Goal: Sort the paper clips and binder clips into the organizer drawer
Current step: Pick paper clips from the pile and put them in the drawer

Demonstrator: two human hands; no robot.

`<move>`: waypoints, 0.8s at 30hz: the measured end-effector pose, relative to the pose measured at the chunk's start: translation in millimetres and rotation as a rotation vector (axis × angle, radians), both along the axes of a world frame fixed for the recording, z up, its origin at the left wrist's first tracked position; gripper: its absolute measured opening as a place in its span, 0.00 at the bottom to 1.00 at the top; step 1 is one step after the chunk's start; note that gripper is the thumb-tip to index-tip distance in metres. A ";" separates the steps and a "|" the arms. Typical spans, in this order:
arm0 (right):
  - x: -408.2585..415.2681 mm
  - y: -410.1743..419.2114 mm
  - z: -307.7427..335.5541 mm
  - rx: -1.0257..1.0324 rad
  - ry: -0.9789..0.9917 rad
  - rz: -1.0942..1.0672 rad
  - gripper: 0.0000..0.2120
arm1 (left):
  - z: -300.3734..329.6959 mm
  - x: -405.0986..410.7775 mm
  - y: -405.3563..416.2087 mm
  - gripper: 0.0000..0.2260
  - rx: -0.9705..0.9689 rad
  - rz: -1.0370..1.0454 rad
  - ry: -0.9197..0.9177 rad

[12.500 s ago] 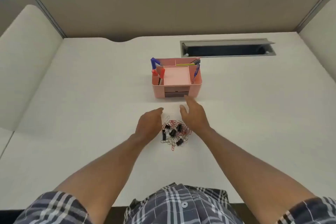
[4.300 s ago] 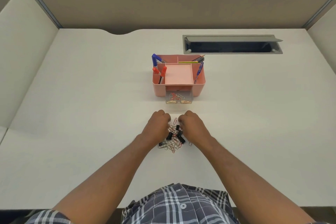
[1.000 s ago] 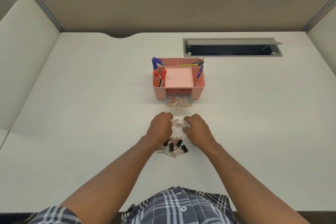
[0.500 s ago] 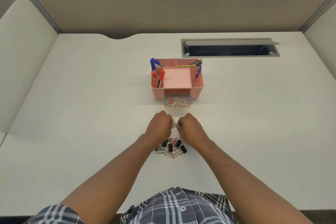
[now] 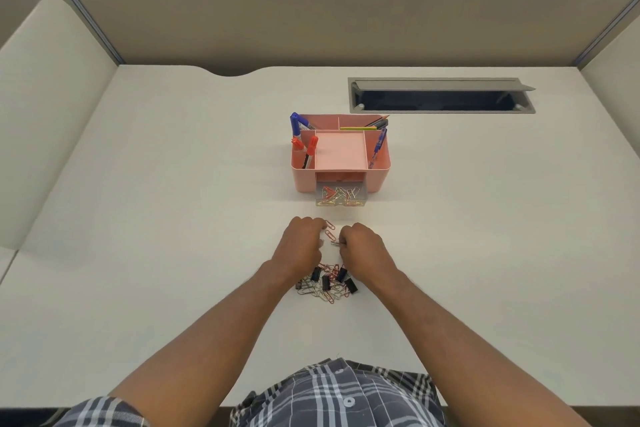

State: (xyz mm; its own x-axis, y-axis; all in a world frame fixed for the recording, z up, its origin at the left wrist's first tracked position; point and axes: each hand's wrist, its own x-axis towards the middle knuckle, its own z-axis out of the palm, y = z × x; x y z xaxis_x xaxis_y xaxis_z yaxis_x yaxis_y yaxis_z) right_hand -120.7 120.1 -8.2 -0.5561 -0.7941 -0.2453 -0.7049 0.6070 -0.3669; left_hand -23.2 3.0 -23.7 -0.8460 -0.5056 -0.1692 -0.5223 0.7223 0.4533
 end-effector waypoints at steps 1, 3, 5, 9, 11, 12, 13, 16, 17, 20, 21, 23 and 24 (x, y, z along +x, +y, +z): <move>-0.7 0.6 -0.2 -0.003 -0.008 -0.007 0.06 | 0.0 -0.2 -0.2 0.16 -0.004 -0.005 -0.012; -1.9 1.9 0.1 -0.009 -0.018 -0.021 0.07 | 0.3 0.0 0.8 0.12 -0.028 -0.023 -0.028; -1.8 2.4 0.4 -0.008 -0.026 -0.036 0.07 | 0.9 1.2 2.6 0.08 -0.058 -0.037 -0.036; -3.4 5.5 2.4 -0.046 -0.101 -0.105 0.07 | -1.1 5.4 4.2 0.03 -0.085 -0.031 0.000; -6.3 8.5 9.5 -0.096 -0.154 -0.152 0.07 | 1.2 8.2 4.7 0.03 -0.057 0.008 0.051; -8.1 10.1 15.4 -0.128 -0.169 -0.168 0.07 | 4.2 8.9 4.8 0.04 -0.033 0.033 0.090; -10.4 11.5 21.9 -0.166 -0.175 -0.177 0.07 | 9.0 9.0 4.3 0.05 -0.011 0.056 0.141; -17.5 12.8 46.1 -0.322 -0.150 -0.186 0.05 | 32.1 6.3 3.7 0.04 -0.003 0.048 0.387; -20.5 11.5 54.5 -0.390 -0.135 -0.195 0.04 | 39.5 3.3 2.8 0.03 -0.016 0.023 0.459; -31.3 1.8 75.0 -0.541 -0.058 -0.210 0.05 | 55.7 -15.3 -4.7 0.06 -0.047 0.001 0.573; -34.9 -3.1 78.3 -0.552 -0.029 -0.201 0.06 | 60.9 -22.3 -7.1 0.07 -0.042 0.008 0.593; -40.5 -12.6 80.4 -0.541 -0.010 -0.181 0.07 | 70.0 -33.4 -9.6 0.08 -0.015 0.016 0.616; -42.1 -16.5 80.1 -0.528 -0.012 -0.172 0.08 | 73.2 -36.8 -9.7 0.09 0.004 0.012 0.625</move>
